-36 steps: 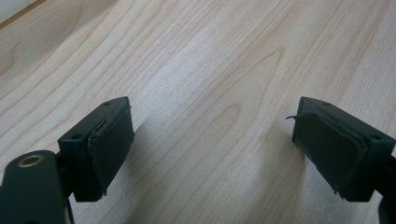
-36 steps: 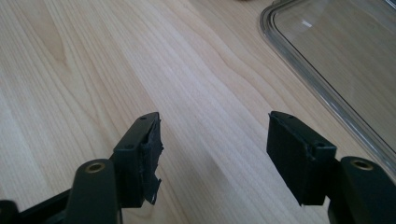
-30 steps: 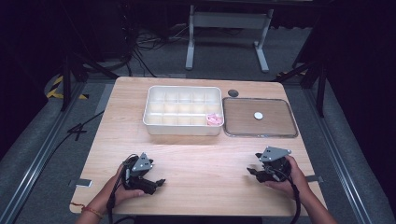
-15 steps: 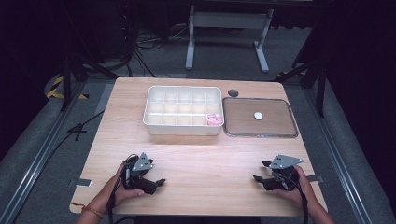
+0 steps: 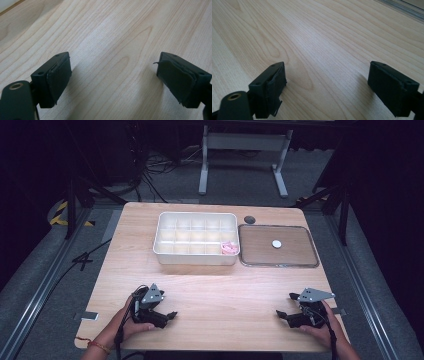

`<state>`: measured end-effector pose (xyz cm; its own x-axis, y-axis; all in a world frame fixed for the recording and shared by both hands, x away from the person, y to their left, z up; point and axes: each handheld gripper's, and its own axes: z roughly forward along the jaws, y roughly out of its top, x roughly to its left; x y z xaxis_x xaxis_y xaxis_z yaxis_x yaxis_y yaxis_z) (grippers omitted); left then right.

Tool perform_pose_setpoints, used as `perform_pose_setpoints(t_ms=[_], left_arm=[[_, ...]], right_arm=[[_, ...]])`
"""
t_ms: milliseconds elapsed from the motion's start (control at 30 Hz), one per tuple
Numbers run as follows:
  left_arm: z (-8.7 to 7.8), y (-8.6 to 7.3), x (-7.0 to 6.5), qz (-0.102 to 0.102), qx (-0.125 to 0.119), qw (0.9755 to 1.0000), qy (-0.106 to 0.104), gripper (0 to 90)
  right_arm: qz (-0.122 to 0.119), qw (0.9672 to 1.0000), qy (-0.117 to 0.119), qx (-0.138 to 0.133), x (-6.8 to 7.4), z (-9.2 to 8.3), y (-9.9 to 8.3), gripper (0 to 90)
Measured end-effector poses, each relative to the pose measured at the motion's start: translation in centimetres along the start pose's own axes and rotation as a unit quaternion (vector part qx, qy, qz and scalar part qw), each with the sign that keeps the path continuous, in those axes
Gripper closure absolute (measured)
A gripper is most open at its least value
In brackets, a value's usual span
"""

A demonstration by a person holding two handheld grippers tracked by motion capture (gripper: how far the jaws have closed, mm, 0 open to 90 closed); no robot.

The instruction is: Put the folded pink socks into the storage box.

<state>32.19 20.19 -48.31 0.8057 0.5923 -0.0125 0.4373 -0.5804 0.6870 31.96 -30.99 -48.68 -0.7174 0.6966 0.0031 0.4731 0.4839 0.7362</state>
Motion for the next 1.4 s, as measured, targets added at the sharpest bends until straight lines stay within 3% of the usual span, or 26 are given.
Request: perform_pose_setpoints(t_ms=[533, 1400], left_arm=[[-0.04, -0.04, -0.15, -0.006, 0.001, 1.0, 0.003, 13.0], [0.08, 0.09, 0.02, 0.0, 0.001, 1.0, 0.0, 12.1]], right_arm=[[0.0, 1.0, -0.001, 0.0, -0.08, 0.02, 0.03, 15.4], [0.0, 1.0, 0.002, -0.001, -0.29, 0.12, 0.12, 15.9]])
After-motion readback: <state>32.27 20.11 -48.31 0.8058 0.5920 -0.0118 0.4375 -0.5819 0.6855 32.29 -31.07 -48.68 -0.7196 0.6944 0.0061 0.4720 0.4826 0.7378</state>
